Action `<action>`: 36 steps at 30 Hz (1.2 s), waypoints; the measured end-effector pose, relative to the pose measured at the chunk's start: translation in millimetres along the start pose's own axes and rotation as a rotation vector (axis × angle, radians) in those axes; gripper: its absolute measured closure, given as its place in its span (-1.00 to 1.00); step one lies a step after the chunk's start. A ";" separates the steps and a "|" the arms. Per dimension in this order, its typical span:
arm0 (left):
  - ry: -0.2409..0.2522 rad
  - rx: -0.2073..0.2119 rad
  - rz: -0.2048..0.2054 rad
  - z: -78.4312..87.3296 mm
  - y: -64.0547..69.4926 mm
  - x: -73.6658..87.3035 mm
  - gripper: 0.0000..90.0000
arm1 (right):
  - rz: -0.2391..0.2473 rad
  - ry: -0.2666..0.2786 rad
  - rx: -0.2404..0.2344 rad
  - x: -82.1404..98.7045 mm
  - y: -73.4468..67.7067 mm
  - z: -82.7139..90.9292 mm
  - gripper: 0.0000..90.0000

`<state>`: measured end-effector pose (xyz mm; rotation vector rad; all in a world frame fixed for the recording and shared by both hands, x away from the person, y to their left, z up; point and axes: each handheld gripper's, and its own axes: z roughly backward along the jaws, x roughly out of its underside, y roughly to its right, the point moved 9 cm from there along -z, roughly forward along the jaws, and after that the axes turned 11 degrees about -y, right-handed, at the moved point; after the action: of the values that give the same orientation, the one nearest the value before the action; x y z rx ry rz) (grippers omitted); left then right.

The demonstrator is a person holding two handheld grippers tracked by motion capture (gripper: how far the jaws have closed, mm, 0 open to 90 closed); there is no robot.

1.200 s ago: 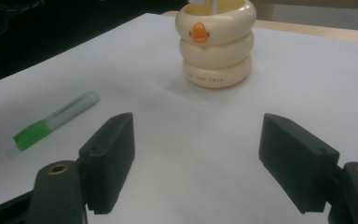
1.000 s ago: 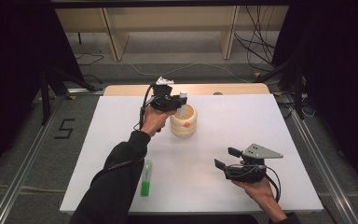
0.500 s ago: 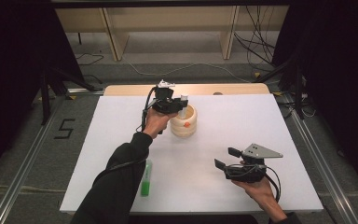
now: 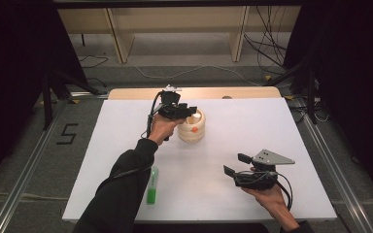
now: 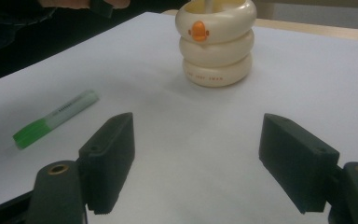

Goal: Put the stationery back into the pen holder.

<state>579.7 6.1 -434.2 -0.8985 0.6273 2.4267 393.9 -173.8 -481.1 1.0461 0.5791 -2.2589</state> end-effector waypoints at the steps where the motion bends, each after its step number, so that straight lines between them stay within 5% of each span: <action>1: 0.007 -0.004 -0.001 3.6 -0.8 -0.4 -0.08 | 0.001 -0.001 0.000 0.1 0.0 0.0 -0.39; 5: 0.013 -0.023 -0.037 26.0 -3.2 2.7 -0.22 | 0.006 0.003 0.004 -0.4 0.0 0.3 -0.39; 10: 0.007 -0.017 -0.024 54.5 -6.7 14.8 -0.26 | 0.000 0.003 0.005 -0.2 0.7 0.8 -0.39; 23: -0.088 -0.076 -0.031 69.4 -11.6 67.9 -0.50 | 0.007 0.001 0.004 -0.6 -1.5 -0.5 -0.39; 36: -0.184 -0.084 -0.013 78.9 -12.4 104.9 -0.55 | 0.021 0.002 0.006 -1.6 -4.8 0.7 -0.39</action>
<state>479.0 88.4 -455.9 -0.6983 0.4537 2.5031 391.2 -170.1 -478.7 1.0527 0.5602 -2.2429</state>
